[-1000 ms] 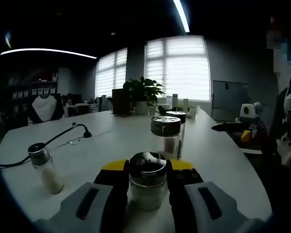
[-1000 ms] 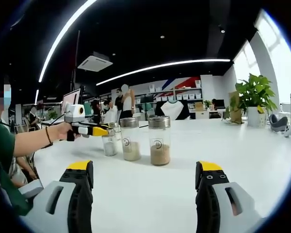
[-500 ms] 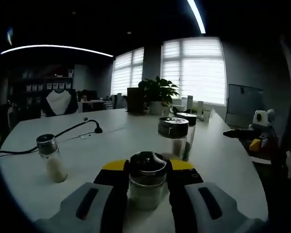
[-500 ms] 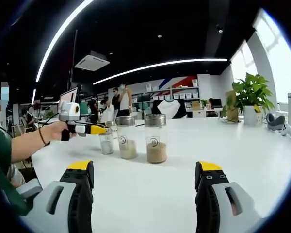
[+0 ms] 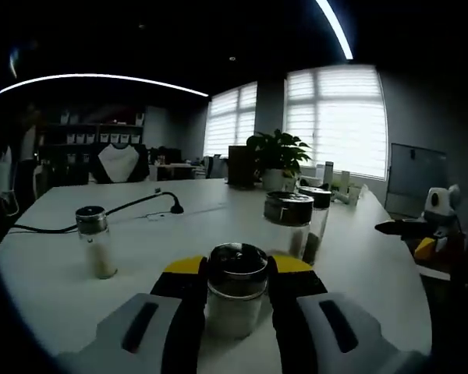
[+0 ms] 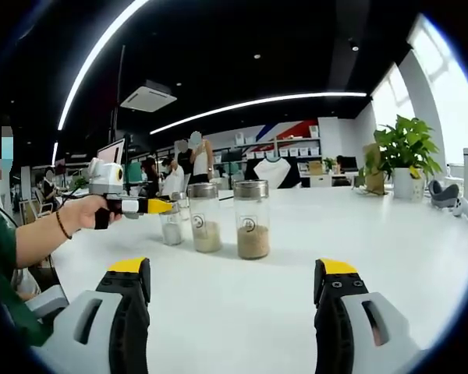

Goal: Rotate the seasoning bottle until the label or dispensing opening points toward the visible target arrow and the bottle remains upright within the marked orientation range

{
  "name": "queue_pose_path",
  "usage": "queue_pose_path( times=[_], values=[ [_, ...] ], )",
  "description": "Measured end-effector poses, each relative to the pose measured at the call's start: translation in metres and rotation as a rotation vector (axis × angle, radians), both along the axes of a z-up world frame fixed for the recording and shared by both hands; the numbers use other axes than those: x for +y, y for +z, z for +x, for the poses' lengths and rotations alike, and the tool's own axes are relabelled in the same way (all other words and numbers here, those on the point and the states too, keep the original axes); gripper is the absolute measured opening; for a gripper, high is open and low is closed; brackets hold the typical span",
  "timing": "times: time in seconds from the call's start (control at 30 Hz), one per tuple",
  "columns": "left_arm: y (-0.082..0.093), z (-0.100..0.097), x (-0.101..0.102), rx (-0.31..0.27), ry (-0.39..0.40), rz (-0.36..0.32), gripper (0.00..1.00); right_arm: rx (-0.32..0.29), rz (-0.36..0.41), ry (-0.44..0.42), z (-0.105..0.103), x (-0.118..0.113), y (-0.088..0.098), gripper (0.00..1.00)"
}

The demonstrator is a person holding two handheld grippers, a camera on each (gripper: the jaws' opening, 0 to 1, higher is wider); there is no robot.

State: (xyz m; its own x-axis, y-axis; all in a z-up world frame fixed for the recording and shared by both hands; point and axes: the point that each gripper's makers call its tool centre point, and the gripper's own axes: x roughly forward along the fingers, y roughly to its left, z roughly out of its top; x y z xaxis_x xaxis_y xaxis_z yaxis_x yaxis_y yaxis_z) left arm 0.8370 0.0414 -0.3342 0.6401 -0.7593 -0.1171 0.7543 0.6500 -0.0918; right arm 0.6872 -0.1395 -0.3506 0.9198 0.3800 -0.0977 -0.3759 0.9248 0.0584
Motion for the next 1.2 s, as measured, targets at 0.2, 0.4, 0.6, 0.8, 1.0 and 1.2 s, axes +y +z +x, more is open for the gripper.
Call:
queue_pose_path(
  times=[0.2, 0.4, 0.6, 0.8, 1.0, 1.2],
  values=[
    [0.002, 0.011, 0.01, -0.01, 0.058, -0.023, 0.32, -0.003, 0.0, 0.0, 0.0, 0.0, 0.001, 0.88],
    [0.002, 0.007, 0.009, -0.014, 0.114, -0.022, 0.32, -0.006, 0.003, -0.001, 0.0, 0.0, 0.002, 0.88],
    [0.002, 0.001, 0.006, -0.022, 0.152, -0.029, 0.32, -0.002, 0.006, -0.001, 0.0, -0.001, 0.001, 0.88],
    [0.002, 0.003, 0.009, -0.065, 0.189, 0.02, 0.32, -0.011, -0.006, -0.006, 0.0, -0.002, 0.002, 0.88],
    [0.0, -0.007, 0.0, -0.072, 0.212, 0.047, 0.32, -0.016, -0.048, -0.021, 0.0, -0.003, 0.002, 0.88],
    [0.0, -0.006, 0.003, -0.072, 0.248, 0.042, 0.32, -0.009, -0.028, -0.017, 0.0, -0.003, 0.001, 0.88]
  ],
)
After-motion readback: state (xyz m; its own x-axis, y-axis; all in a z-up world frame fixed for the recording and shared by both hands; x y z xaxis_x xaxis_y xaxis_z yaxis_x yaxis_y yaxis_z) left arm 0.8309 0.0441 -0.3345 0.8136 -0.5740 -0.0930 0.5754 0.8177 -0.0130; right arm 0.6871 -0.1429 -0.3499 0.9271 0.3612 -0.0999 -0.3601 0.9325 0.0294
